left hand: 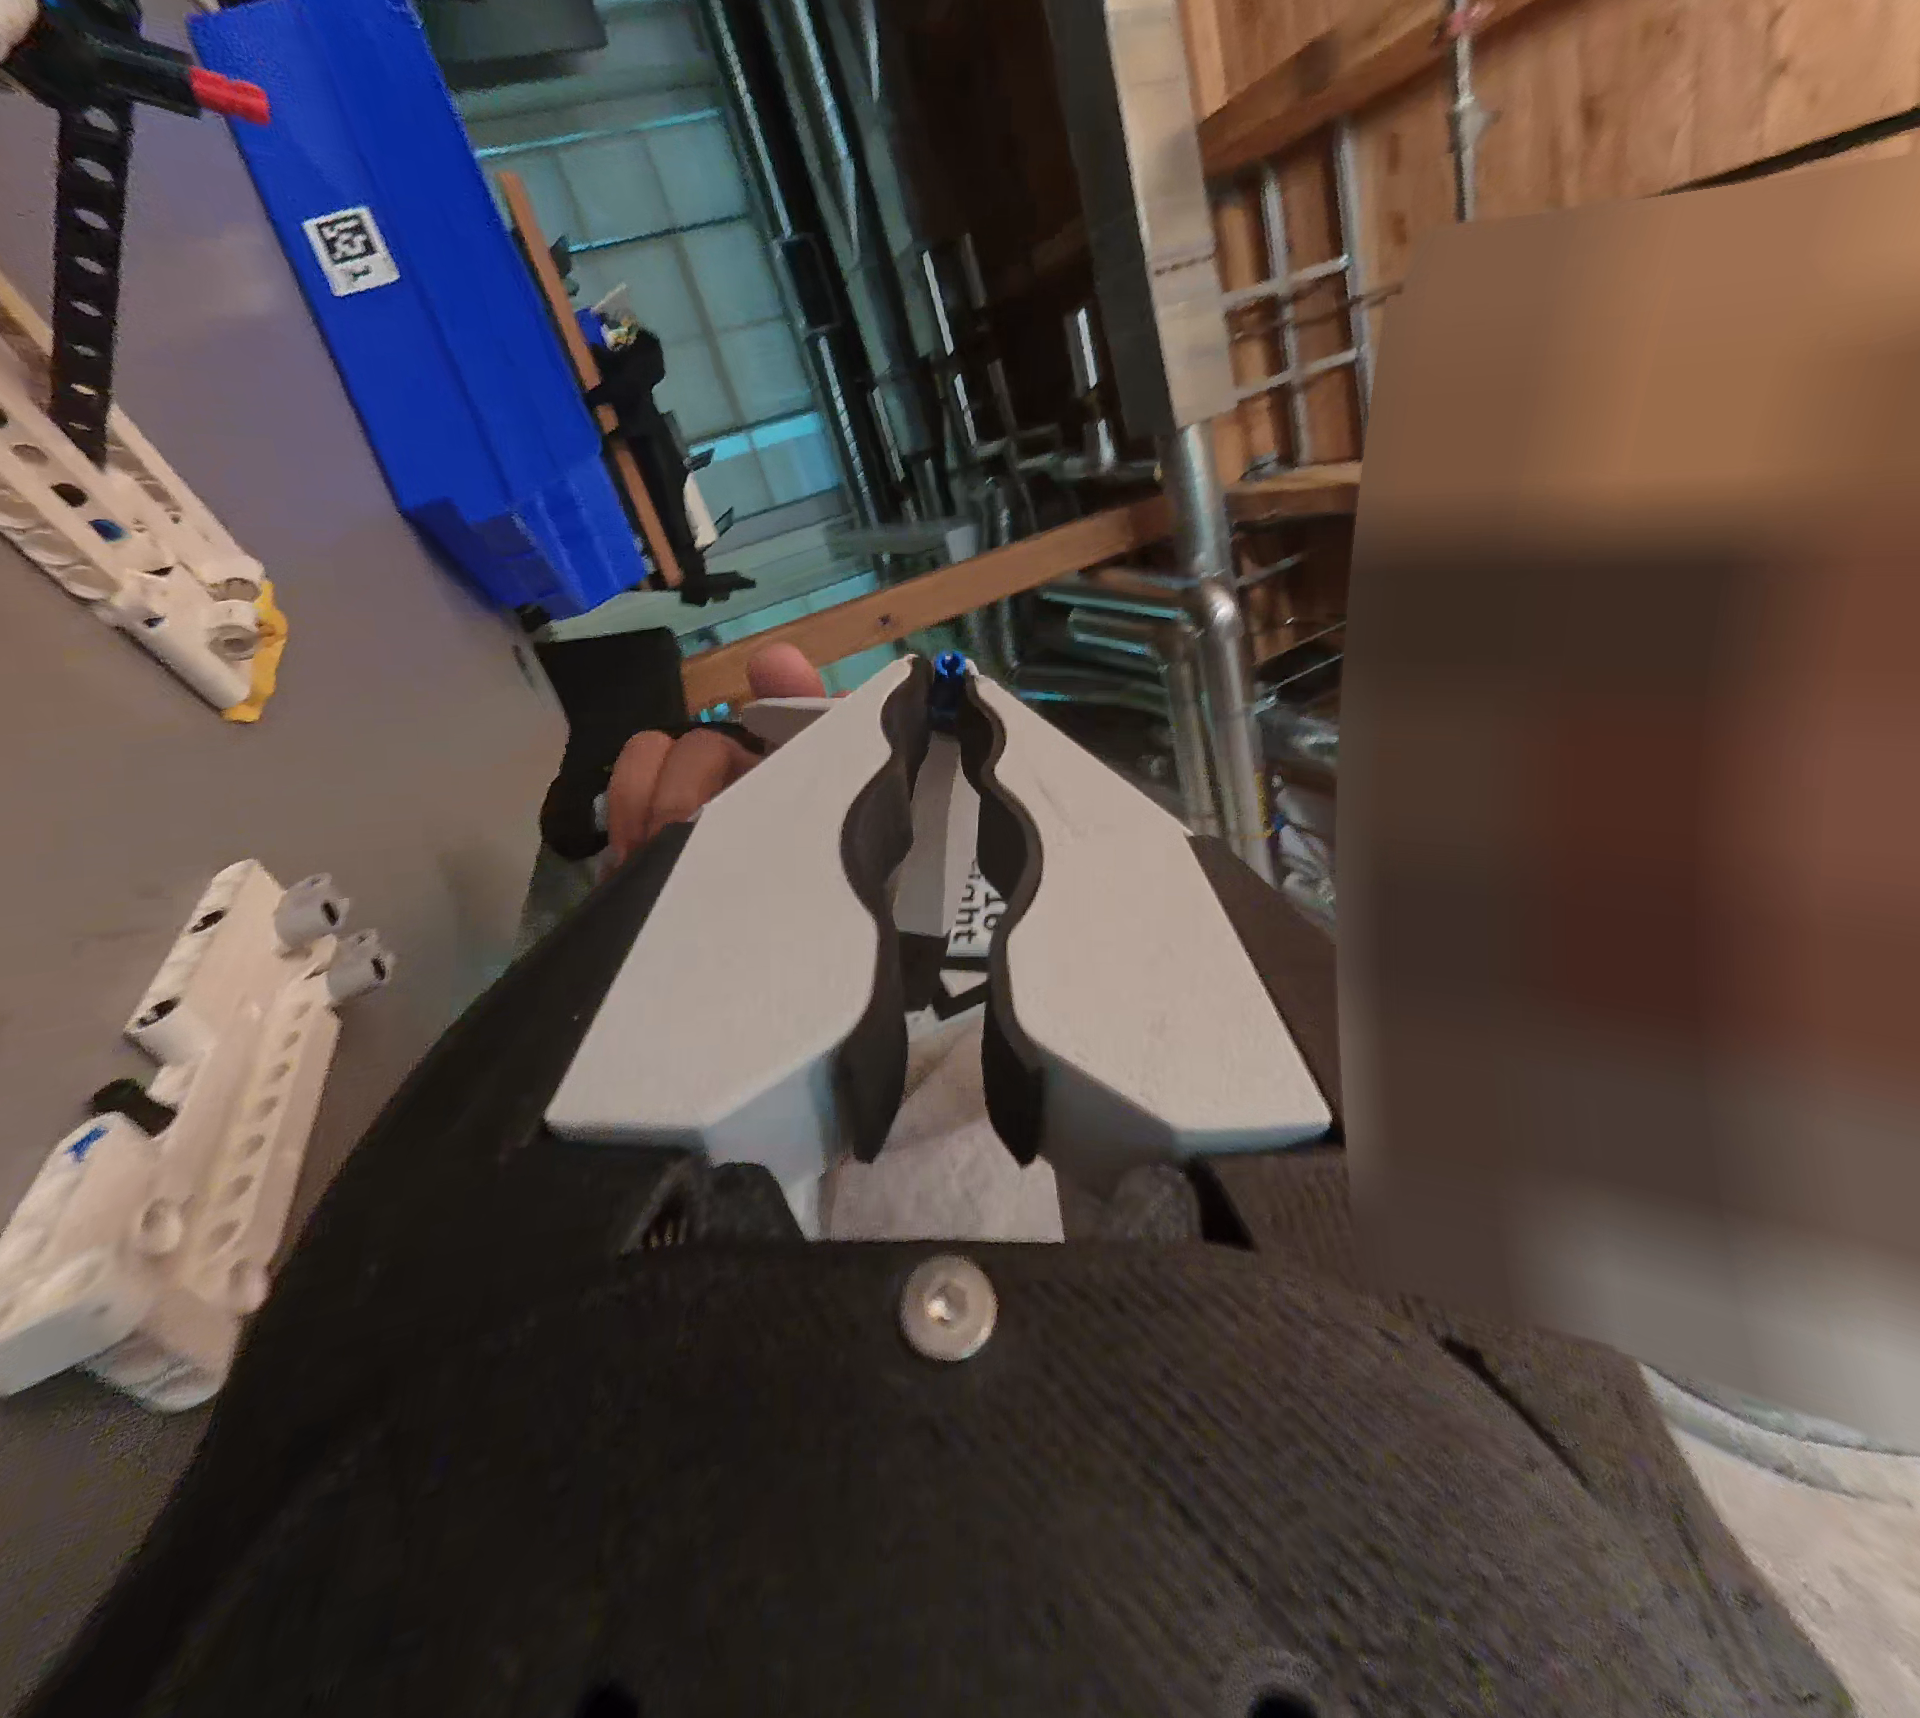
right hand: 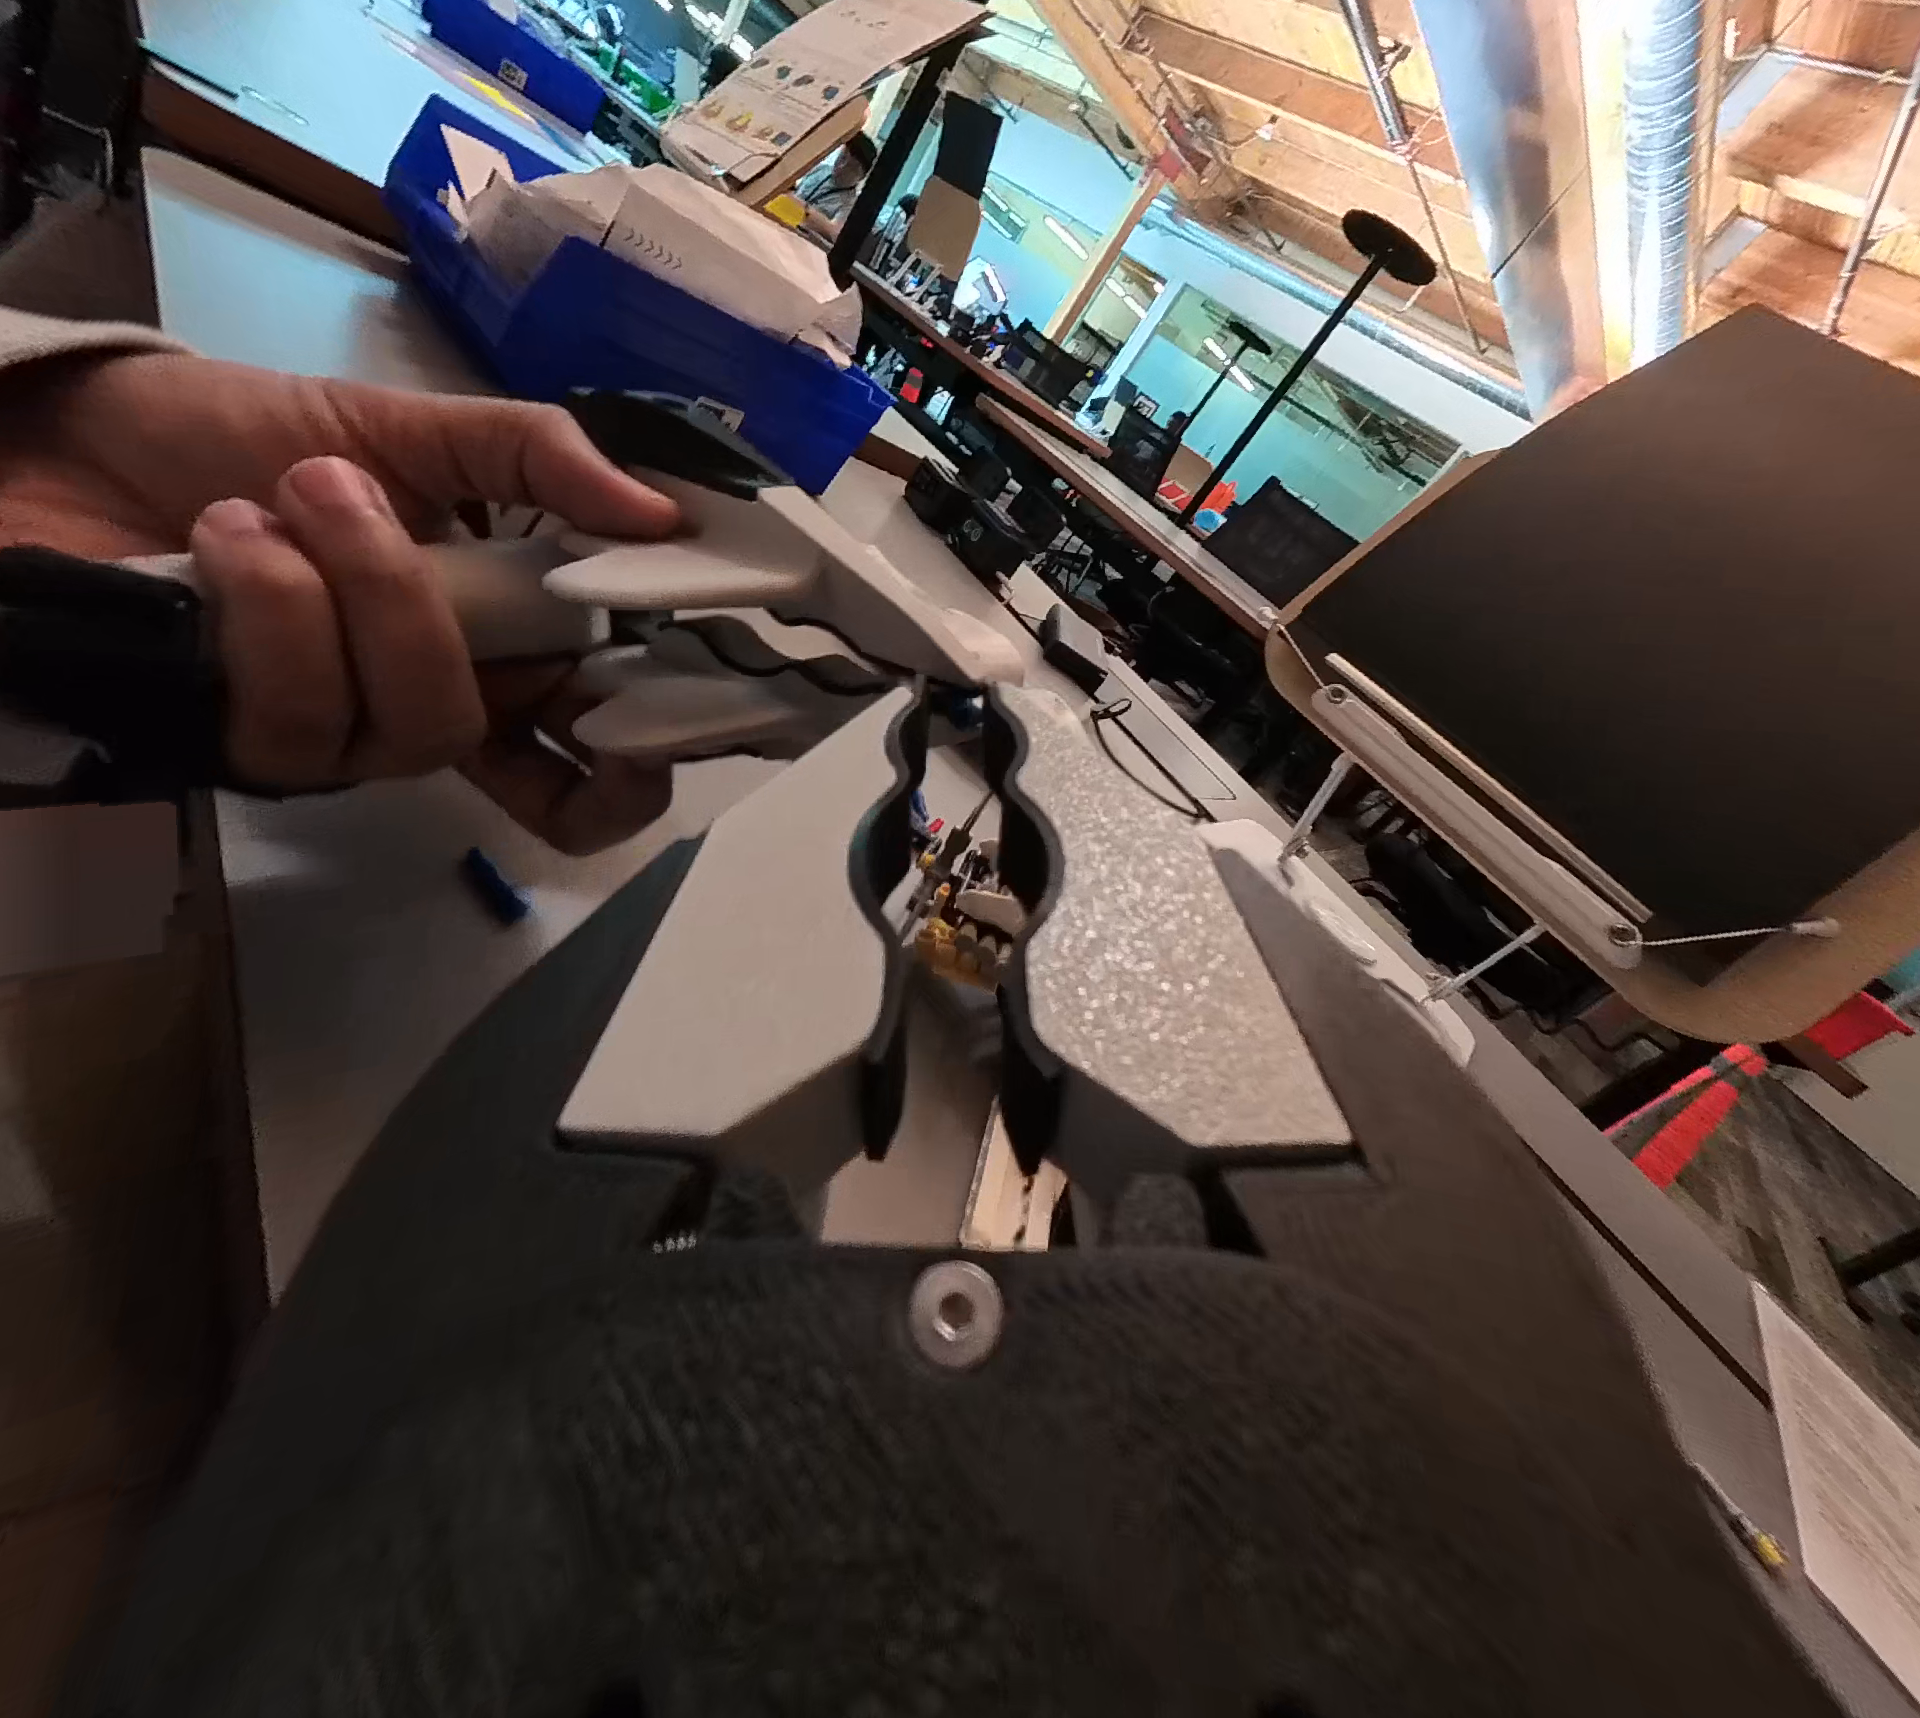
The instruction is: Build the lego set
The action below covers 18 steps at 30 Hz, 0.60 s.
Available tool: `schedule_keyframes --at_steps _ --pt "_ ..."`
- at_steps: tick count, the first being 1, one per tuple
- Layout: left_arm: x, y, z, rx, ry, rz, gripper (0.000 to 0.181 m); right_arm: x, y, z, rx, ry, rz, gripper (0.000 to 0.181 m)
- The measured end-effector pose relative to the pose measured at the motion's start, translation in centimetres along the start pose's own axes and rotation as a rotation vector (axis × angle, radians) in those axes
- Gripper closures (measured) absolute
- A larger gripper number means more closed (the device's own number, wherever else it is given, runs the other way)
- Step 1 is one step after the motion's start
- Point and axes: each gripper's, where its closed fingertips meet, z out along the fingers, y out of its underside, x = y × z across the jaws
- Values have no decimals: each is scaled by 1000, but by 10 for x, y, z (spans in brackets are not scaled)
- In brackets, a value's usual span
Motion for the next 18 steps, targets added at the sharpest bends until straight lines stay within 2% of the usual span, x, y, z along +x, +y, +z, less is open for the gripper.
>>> schedule_keyframes --at_steps 7,9,12,15,18 --pt "-2 3 -9 -118 -91 105 177 -7 3 0 -39 -117 47 179" --pt "0 -17 -22 -57 -134 180 171 -5 1 4 -36 -115 82 179" --pt "5 -62 -58 93 -252 359 167 -2 8 13 -89 -137 138 179" --pt "-2 -97 -98 209 -466 591 169 -10 32 31 -277 -257 229 179" --pt "-4 -111 -120 294 -576 754 173 -27 55 43 -502 -422 294 179"
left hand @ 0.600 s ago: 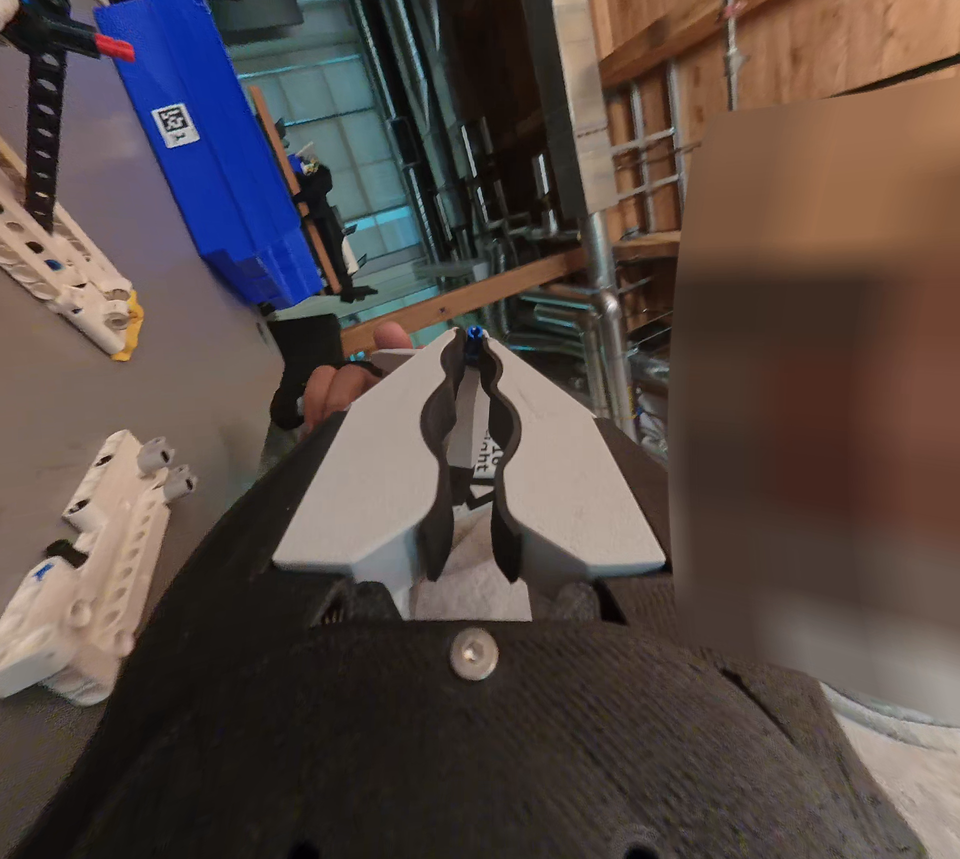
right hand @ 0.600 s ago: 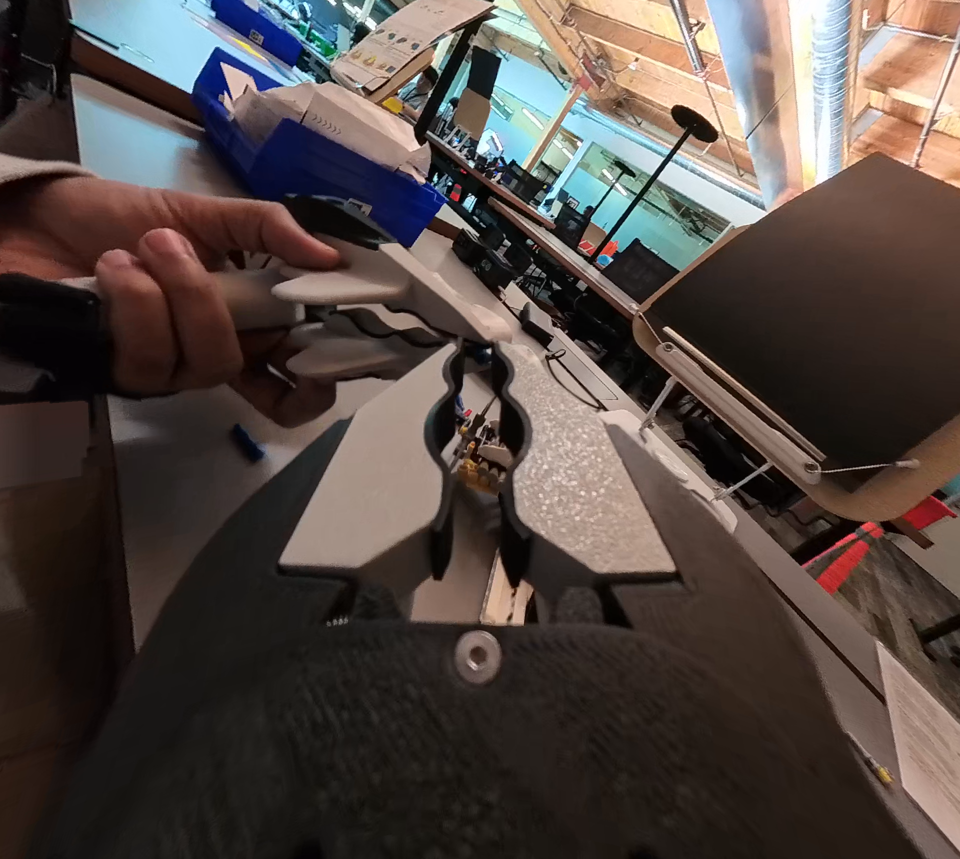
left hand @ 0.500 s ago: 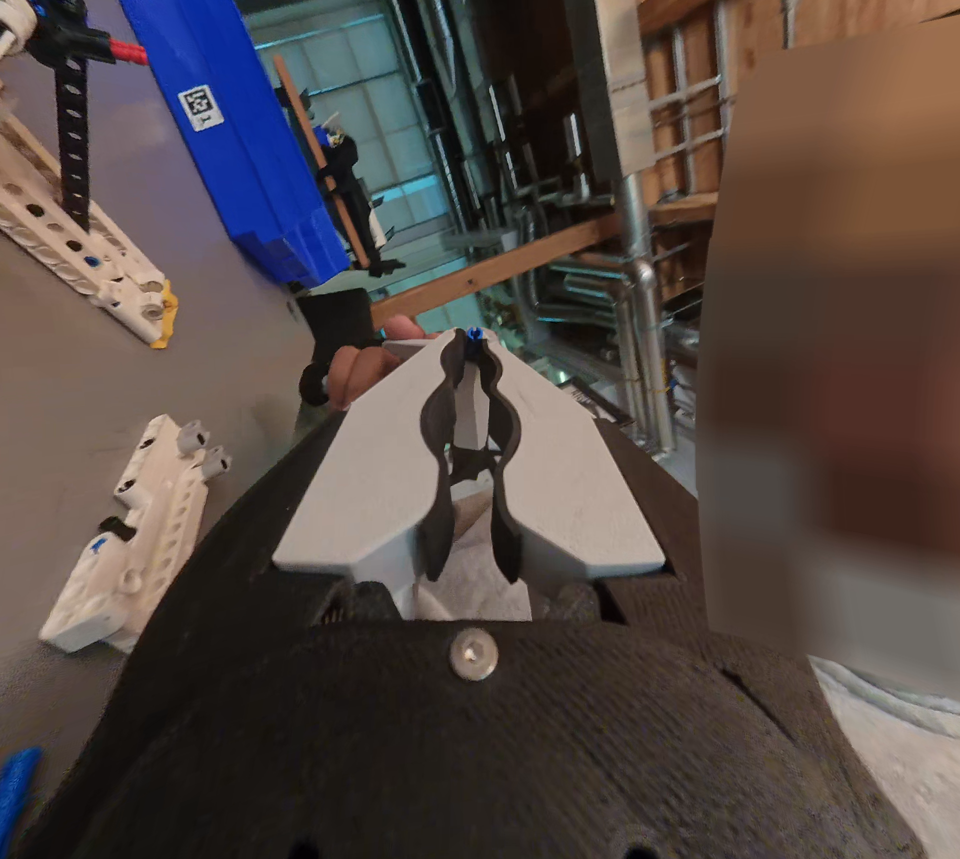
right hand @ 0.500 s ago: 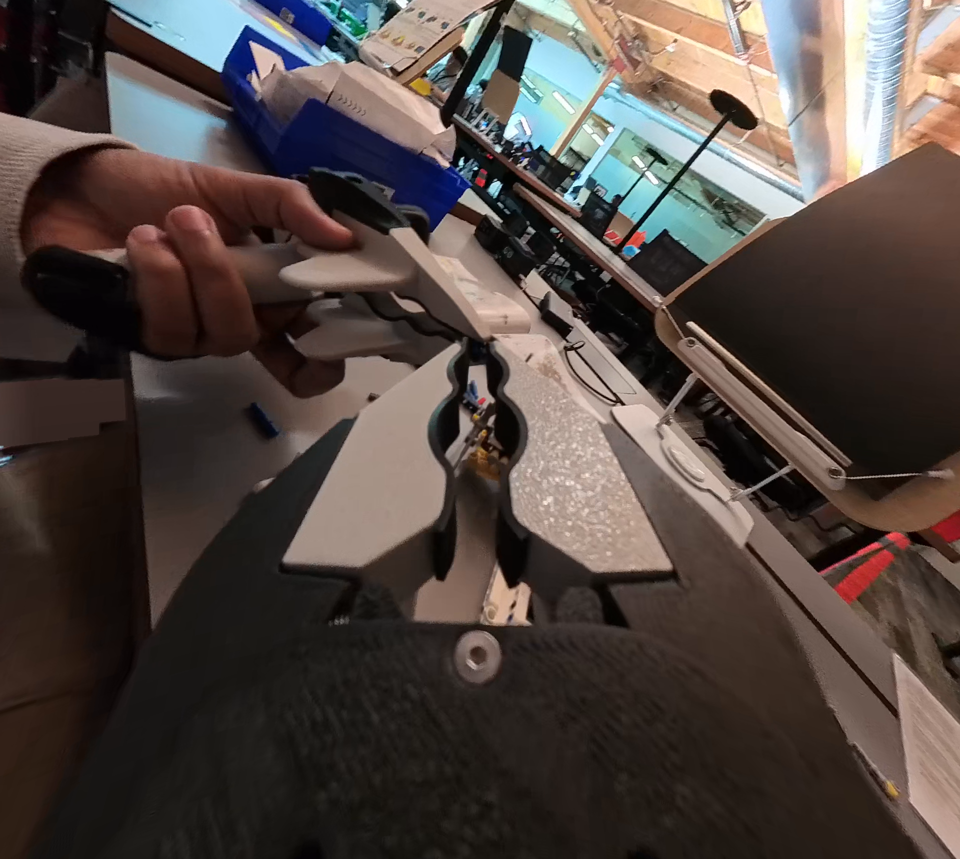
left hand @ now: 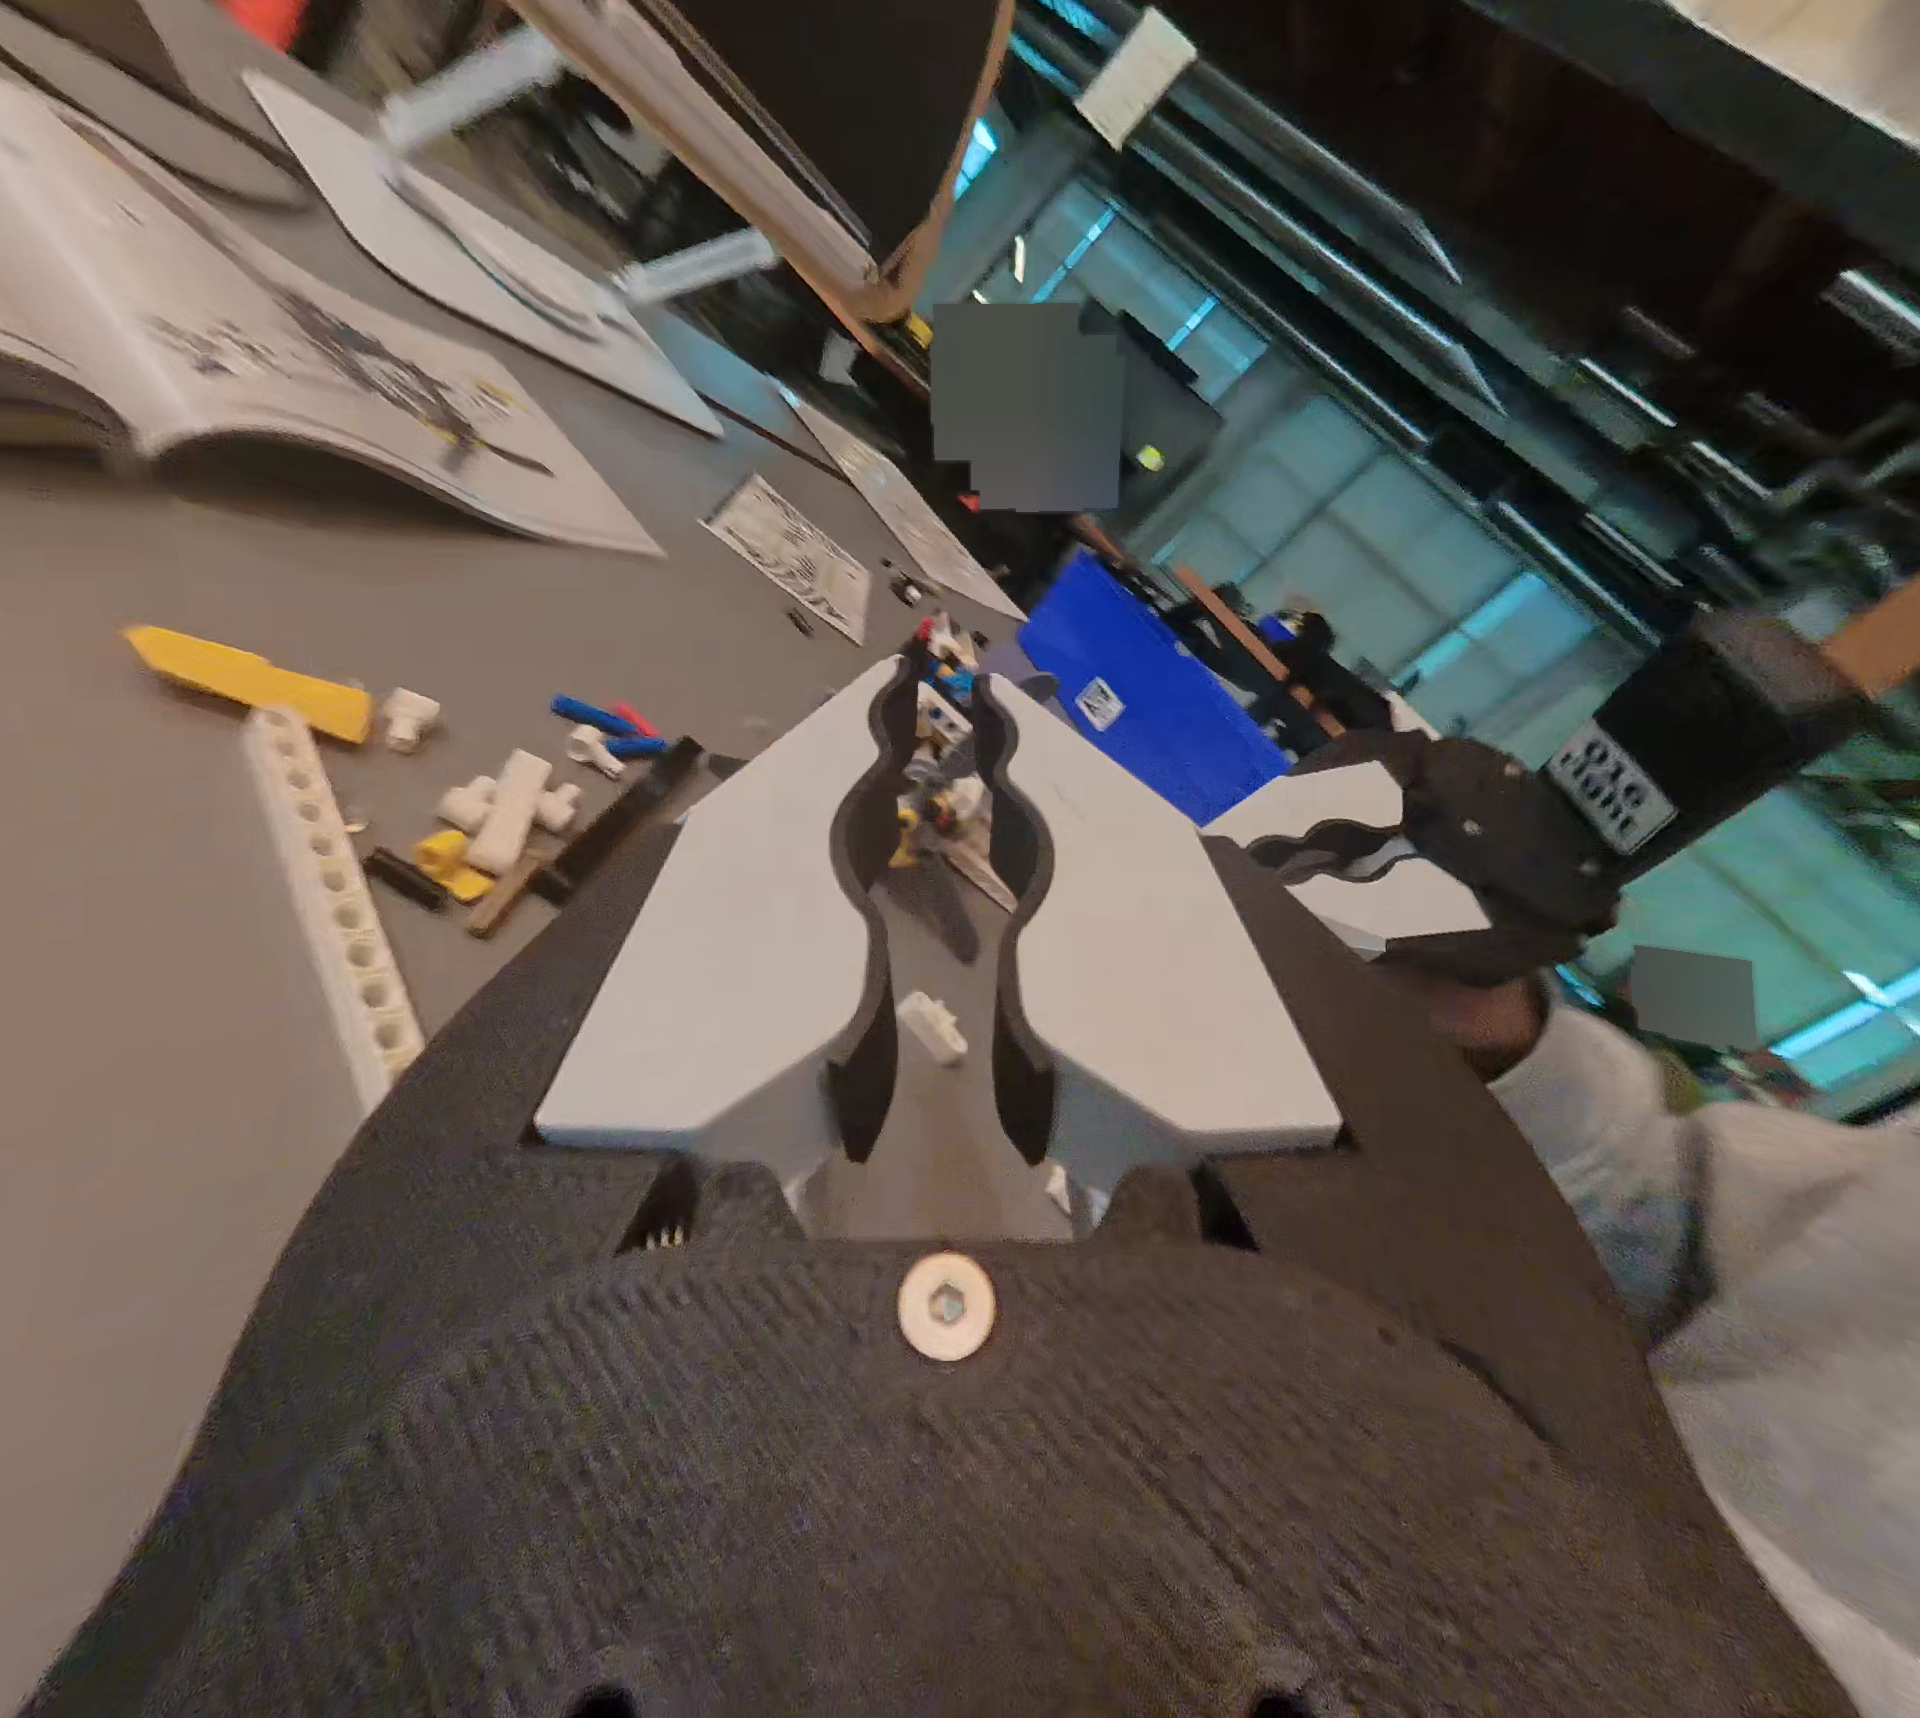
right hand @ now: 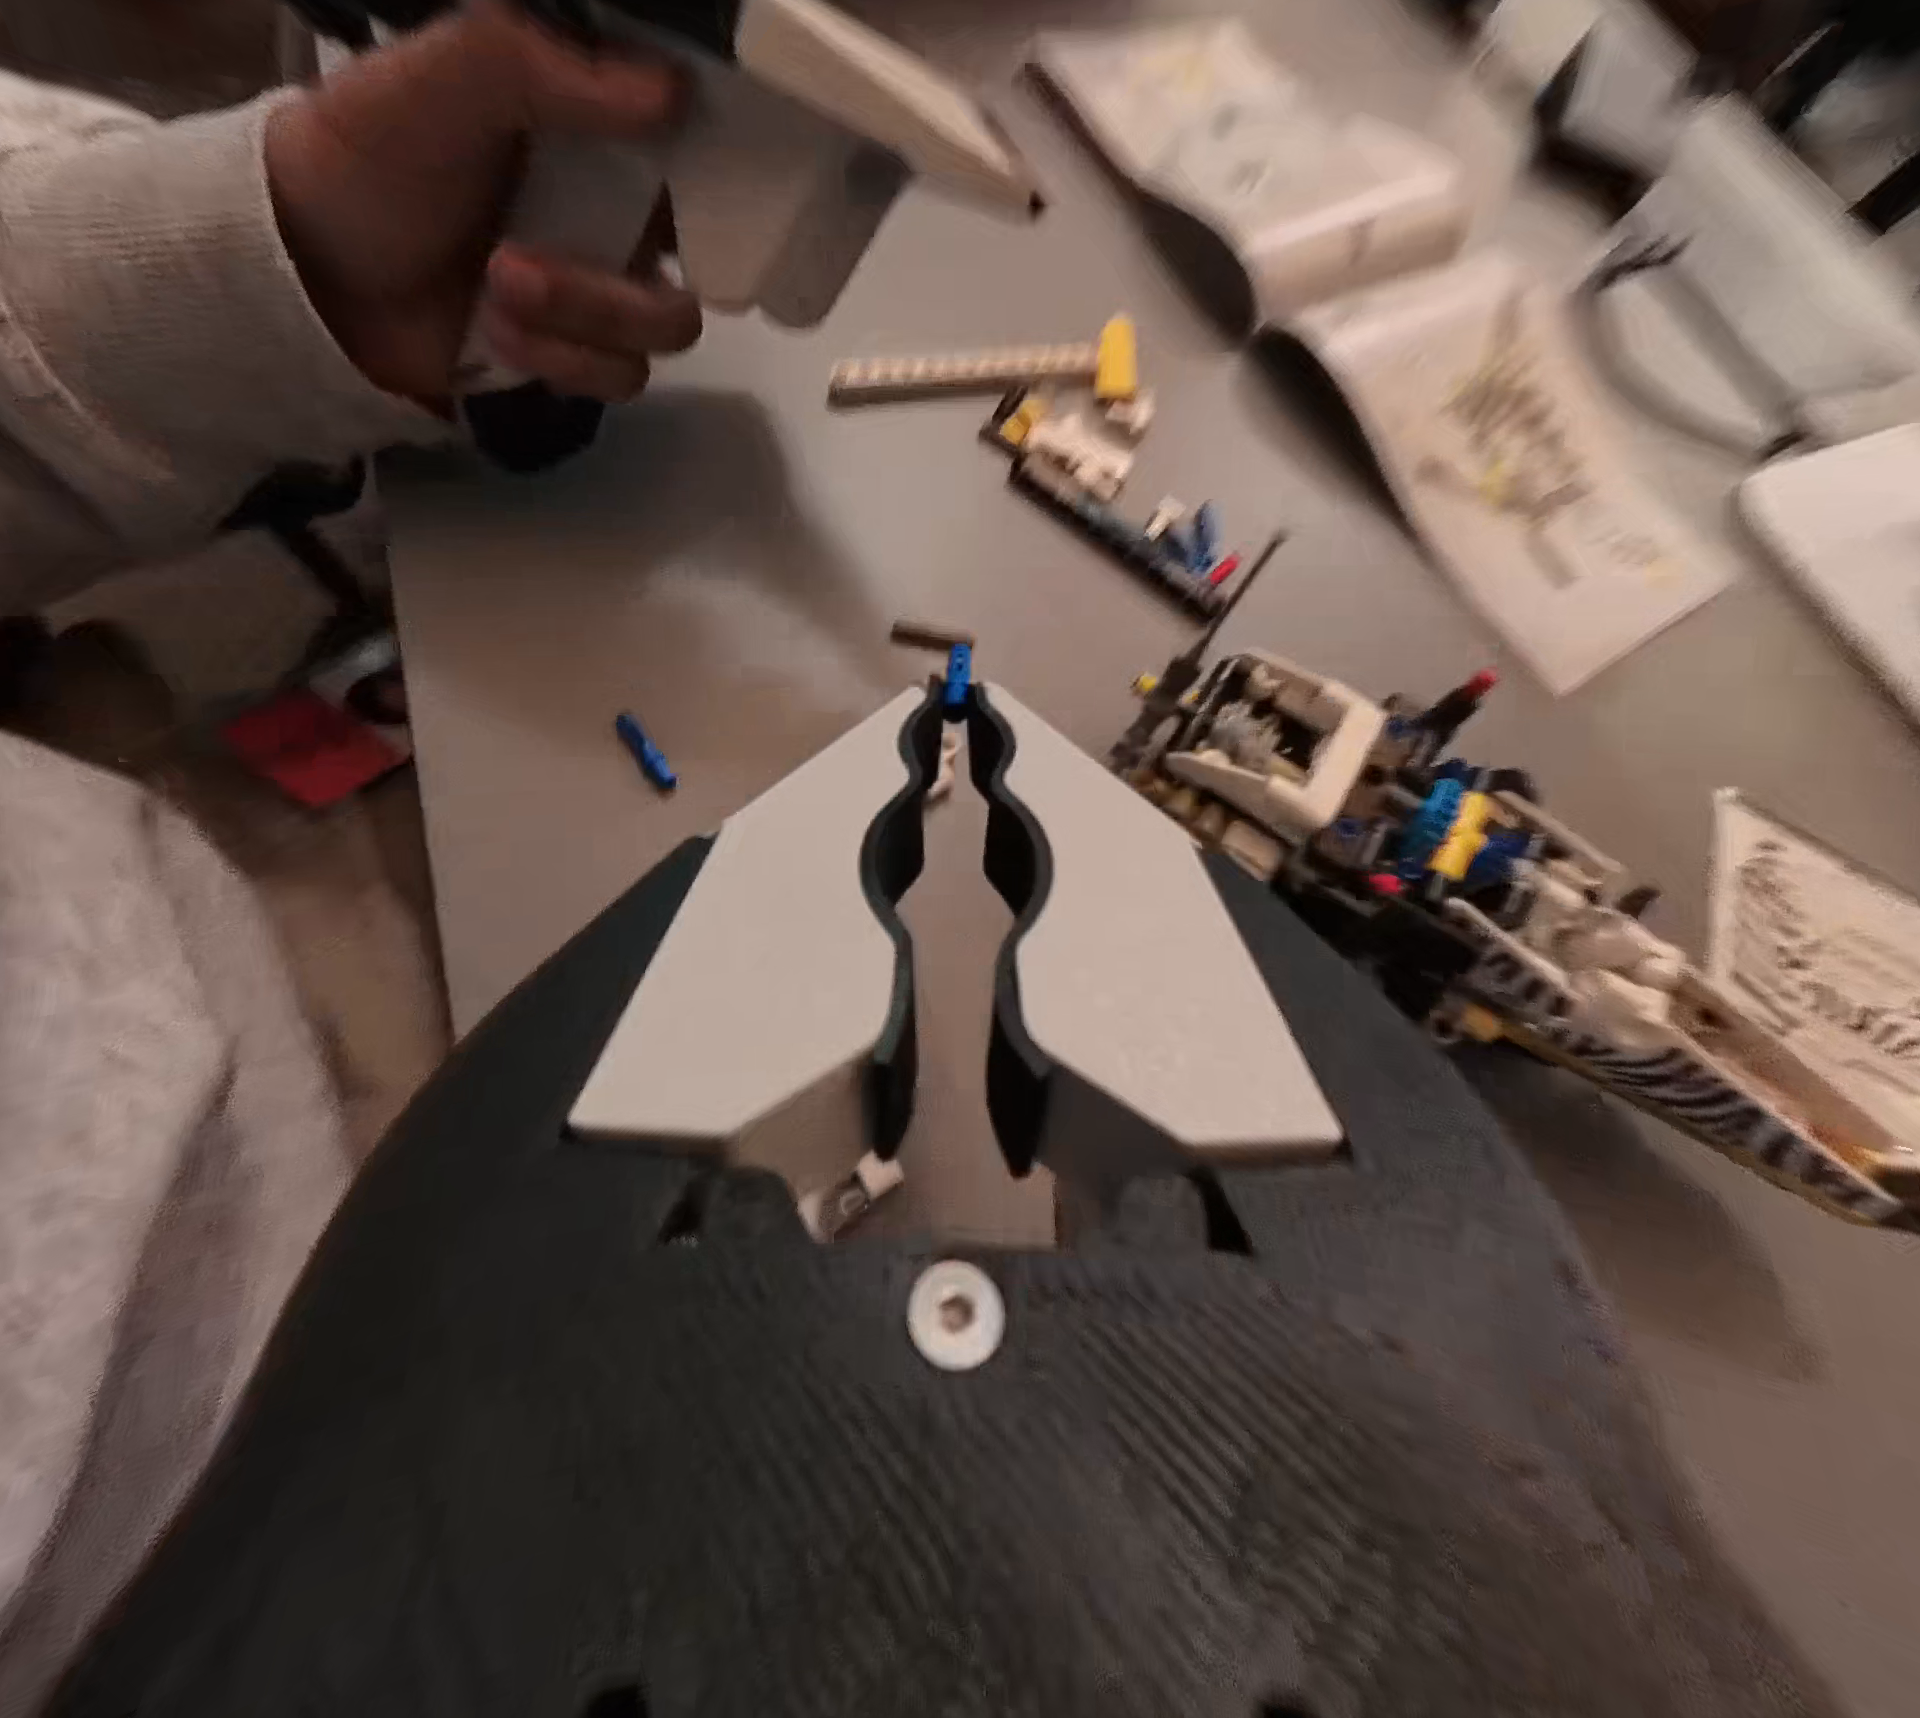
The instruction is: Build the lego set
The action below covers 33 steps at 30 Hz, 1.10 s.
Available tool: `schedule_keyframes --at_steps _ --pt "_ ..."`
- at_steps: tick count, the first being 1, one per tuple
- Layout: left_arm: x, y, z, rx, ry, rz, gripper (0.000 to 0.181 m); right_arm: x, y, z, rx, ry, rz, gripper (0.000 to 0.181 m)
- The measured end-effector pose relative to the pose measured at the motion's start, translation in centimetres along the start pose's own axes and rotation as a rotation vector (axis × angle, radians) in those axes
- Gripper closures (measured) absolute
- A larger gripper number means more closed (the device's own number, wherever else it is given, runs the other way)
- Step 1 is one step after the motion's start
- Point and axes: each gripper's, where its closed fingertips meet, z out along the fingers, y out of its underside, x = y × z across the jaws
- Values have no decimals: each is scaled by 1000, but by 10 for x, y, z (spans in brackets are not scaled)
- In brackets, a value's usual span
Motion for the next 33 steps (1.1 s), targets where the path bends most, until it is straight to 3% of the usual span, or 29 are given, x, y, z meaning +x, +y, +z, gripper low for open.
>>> schedule_keyframes --at_steps 6,9,17,33 --pt "-5 2 -4 37 -18 57 179 -8 33 25 -450 -187 -27 179" --pt "-7 1 -5 43 -4 19 178 -10 38 27 -581 -240 -52 179" --pt "-11 -4 -9 75 30 -78 177 -15 47 35 -767 -295 -106 179" --pt "-14 -6 -9 76 33 -117 176 -16 47 41 -866 -347 -138 179"
